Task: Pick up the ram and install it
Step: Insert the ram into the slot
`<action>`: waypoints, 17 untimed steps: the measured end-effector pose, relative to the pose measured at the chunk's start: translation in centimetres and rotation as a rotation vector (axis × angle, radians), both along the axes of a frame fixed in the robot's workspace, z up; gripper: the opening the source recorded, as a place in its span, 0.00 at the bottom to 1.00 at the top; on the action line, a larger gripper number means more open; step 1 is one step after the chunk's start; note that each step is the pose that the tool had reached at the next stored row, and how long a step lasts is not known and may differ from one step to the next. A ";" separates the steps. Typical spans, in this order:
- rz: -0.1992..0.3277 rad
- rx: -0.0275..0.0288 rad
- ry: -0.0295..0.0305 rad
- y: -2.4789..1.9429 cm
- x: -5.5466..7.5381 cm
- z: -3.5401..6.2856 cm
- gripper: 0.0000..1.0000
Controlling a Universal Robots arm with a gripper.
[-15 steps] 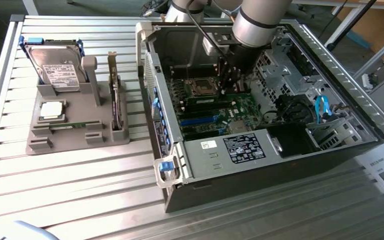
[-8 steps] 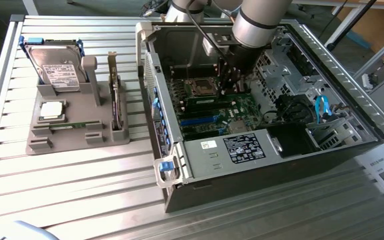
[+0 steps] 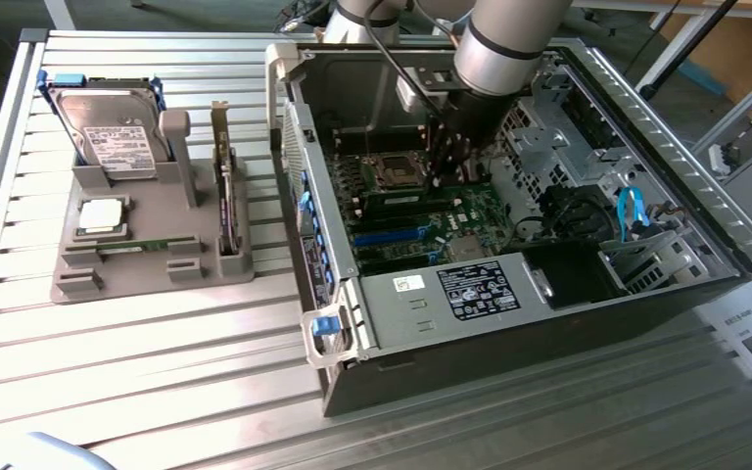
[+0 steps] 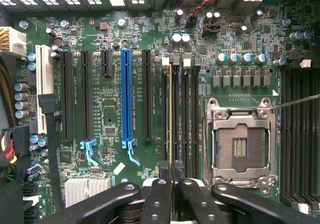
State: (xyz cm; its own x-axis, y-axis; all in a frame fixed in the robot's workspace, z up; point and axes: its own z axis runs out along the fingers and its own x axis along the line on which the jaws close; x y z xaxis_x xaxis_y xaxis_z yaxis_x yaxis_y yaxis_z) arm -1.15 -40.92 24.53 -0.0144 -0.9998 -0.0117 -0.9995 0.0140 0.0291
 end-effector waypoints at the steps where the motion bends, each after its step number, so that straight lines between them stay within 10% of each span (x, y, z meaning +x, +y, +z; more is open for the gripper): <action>1: 0.000 -0.0001 -0.0001 -0.04 0.0 -0.05 0.11; 17: 0.000 0.0009 -0.0031 -0.25 0.0 -0.24 0.11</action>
